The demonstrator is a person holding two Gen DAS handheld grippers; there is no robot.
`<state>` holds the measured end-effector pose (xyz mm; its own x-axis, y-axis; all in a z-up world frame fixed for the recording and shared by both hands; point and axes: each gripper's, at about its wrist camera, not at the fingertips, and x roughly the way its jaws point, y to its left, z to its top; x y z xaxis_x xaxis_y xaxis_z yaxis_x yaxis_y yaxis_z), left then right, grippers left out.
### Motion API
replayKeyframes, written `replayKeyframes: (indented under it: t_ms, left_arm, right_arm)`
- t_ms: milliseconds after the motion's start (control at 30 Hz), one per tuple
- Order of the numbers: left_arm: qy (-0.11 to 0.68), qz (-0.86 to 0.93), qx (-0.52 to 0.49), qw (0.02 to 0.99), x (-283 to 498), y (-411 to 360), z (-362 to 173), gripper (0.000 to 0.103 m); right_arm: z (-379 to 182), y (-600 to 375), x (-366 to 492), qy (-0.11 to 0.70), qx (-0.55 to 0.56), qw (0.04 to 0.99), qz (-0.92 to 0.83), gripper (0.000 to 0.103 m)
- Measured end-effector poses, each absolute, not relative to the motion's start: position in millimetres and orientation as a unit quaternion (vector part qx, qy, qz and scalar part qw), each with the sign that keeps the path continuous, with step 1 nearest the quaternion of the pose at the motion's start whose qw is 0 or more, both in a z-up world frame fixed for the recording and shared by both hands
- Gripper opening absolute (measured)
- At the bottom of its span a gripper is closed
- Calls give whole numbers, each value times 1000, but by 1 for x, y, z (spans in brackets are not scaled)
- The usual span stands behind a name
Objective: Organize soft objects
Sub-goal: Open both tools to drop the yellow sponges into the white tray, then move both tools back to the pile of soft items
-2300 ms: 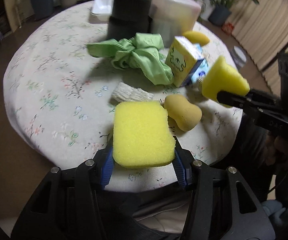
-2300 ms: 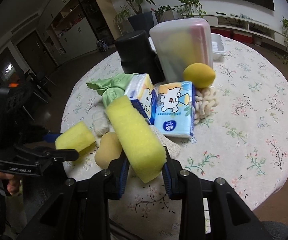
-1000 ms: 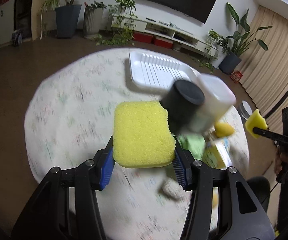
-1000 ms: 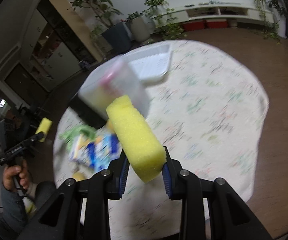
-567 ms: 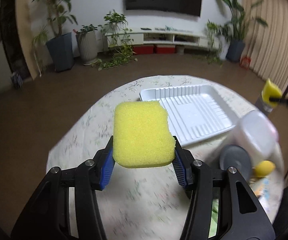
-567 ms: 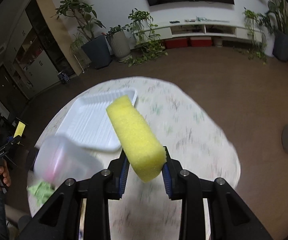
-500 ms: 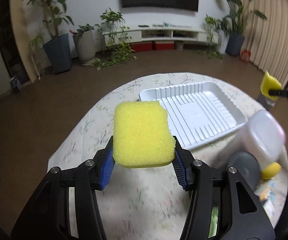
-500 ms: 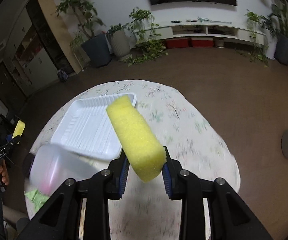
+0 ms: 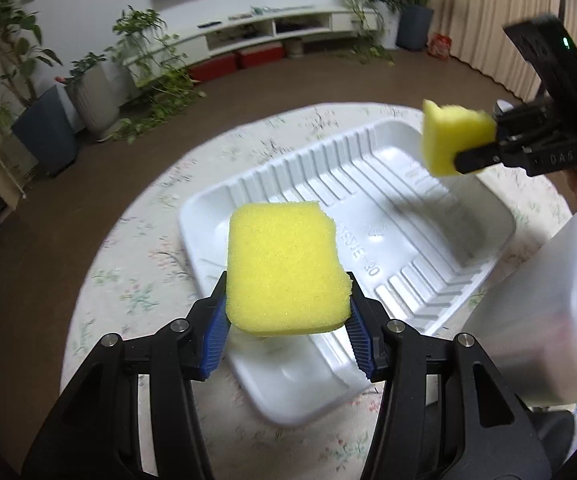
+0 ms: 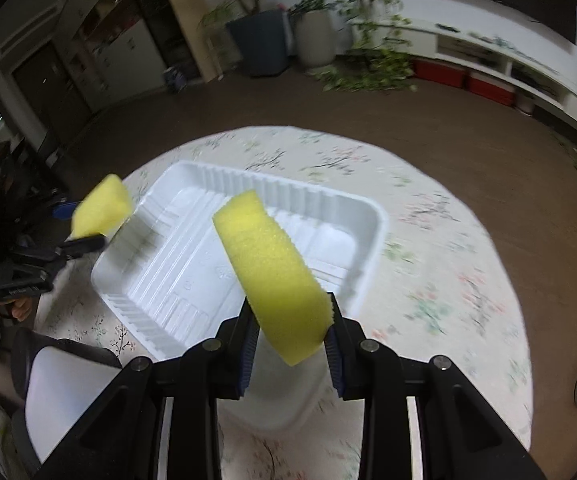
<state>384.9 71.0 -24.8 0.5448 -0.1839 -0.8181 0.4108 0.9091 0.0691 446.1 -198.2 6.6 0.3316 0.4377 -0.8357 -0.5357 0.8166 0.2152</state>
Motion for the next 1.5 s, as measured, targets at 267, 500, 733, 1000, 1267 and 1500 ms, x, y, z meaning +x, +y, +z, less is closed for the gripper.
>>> replayKeyframes:
  t_ms: [267, 500, 733, 1000, 1267, 1500]
  left_arm:
    - [478, -167, 130, 852, 394, 67, -57, 52]
    - [477, -164, 107, 857, 393, 71, -57, 64]
    - [458, -158, 85, 871, 386, 77, -39, 73]
    - [406, -139, 12, 903, 351, 121, 4, 79]
    - [343, -130, -73, 927, 247, 159, 27, 103]
    - [298, -135, -110, 939, 134, 144, 17, 103]
  right_arm:
    - [-29, -168, 471, 524, -77, 789, 311, 33]
    - [-40, -165, 475, 524, -72, 787, 318, 54]
    - [-23, -175, 462, 503, -70, 803, 312, 61]
    - [13, -215, 441, 460, -11, 835, 300, 71]
    - [43, -297, 378, 414, 96, 862, 276, 103]
    - [46, -331, 275, 382, 143, 873, 268, 103]
